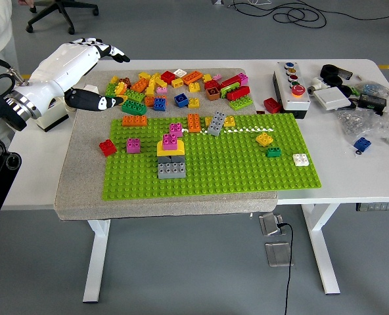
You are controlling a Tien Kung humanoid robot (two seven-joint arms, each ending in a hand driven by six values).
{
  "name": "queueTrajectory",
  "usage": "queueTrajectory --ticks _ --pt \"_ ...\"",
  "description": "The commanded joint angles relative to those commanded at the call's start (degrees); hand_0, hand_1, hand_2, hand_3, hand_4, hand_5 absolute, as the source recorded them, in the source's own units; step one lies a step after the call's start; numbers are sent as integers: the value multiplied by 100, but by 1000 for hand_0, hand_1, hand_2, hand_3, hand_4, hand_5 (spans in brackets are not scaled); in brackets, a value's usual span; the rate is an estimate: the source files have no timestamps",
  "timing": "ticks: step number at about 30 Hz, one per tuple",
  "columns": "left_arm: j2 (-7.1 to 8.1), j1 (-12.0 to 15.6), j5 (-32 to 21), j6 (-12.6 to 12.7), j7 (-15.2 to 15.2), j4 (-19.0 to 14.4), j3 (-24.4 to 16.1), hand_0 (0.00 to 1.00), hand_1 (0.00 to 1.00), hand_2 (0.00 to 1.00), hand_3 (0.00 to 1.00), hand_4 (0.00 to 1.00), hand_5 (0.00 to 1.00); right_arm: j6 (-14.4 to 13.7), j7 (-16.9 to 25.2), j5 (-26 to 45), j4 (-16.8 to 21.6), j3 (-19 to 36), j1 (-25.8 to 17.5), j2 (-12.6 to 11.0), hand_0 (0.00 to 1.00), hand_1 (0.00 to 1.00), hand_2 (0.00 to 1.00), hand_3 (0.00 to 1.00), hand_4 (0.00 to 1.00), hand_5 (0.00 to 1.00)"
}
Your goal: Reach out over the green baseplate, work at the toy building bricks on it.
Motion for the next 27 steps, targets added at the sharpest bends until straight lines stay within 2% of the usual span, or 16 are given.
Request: queueTrajectory --ticks 27 --pt "-19 -54 -24 7 8 62 -7 885 822 716 711 825 159 -16 -9 78 0 -25 3 13 744 646 687 637 839 528"
